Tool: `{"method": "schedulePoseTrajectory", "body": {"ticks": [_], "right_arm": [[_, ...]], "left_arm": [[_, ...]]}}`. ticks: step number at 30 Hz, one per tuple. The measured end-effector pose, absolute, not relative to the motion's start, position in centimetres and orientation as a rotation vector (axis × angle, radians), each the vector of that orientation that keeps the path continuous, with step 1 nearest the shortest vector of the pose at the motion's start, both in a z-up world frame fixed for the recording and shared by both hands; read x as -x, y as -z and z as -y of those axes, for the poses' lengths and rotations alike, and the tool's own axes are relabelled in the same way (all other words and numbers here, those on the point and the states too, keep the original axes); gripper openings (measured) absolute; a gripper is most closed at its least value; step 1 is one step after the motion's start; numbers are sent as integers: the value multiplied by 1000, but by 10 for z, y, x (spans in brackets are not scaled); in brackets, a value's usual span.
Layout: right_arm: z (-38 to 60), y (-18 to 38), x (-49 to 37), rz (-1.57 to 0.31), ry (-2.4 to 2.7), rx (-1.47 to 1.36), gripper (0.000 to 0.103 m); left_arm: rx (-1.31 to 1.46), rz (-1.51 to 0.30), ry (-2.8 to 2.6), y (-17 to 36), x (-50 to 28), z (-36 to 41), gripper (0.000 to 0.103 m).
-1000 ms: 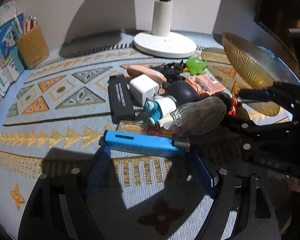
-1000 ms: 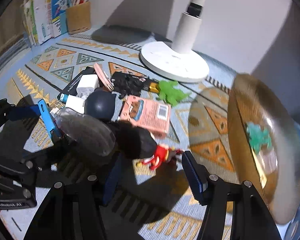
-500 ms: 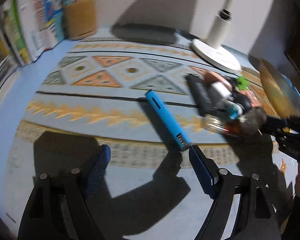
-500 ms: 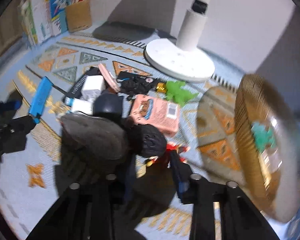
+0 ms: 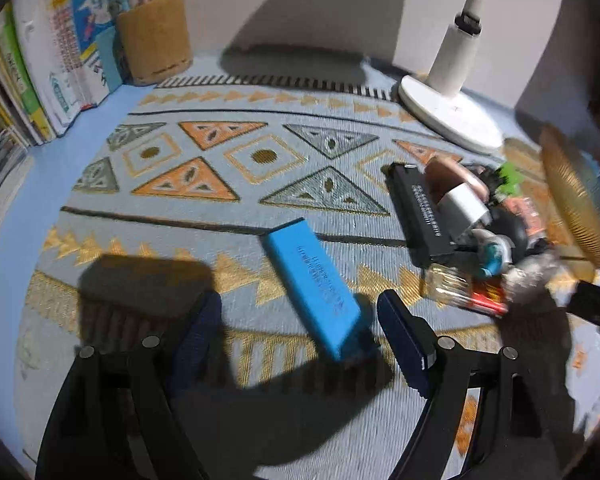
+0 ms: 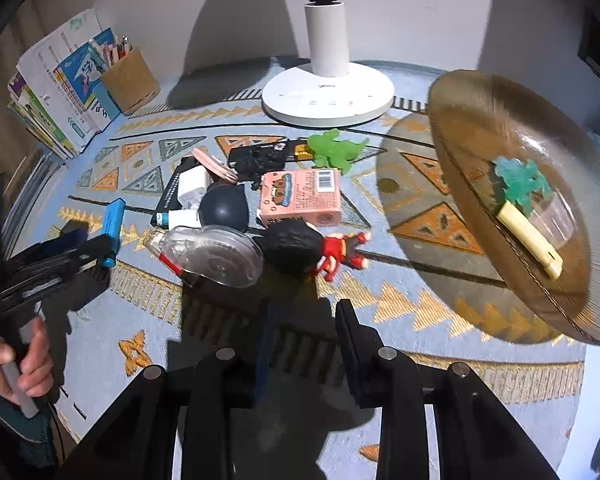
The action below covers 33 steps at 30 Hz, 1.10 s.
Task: Organize rigid objects
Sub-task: 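Grasp the blue lighter with the left gripper while the right gripper grasps the figurine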
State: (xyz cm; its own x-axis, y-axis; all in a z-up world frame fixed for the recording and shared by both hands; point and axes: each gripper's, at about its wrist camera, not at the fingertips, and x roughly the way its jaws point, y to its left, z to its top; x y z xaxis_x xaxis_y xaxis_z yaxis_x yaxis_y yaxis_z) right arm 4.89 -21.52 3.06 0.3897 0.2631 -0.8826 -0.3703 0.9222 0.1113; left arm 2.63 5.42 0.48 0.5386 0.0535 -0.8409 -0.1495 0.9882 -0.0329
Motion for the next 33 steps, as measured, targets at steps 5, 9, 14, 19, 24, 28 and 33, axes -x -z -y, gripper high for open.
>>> {"method": "schedulePoseTrajectory", "body": {"ticks": [5, 9, 14, 19, 24, 28, 33], "right_arm": [[221, -23, -61, -1119, -395, 48, 31], [206, -19, -67, -1109, -409, 55, 31], [192, -18, -80, -1089, -441, 237, 56], [181, -18, -93, -1063, -525, 423, 57], [170, -13, -108, -1091, -634, 516, 57], [168, -3, -116, -1160, -631, 459, 50], [186, -15, -100, -1176, -551, 299, 33]], "left_arm": [[41, -958, -91, -4, -27, -43, 45], [56, -961, -54, -8, -20, -55, 22], [70, -953, -42, -8, -12, -70, 22], [52, -932, 7, -7, -7, -74, 23], [58, -928, 21, -7, -7, -75, 23], [76, -925, 34, -8, -5, -79, 23], [111, -923, 49, -7, -5, -84, 23]]}}
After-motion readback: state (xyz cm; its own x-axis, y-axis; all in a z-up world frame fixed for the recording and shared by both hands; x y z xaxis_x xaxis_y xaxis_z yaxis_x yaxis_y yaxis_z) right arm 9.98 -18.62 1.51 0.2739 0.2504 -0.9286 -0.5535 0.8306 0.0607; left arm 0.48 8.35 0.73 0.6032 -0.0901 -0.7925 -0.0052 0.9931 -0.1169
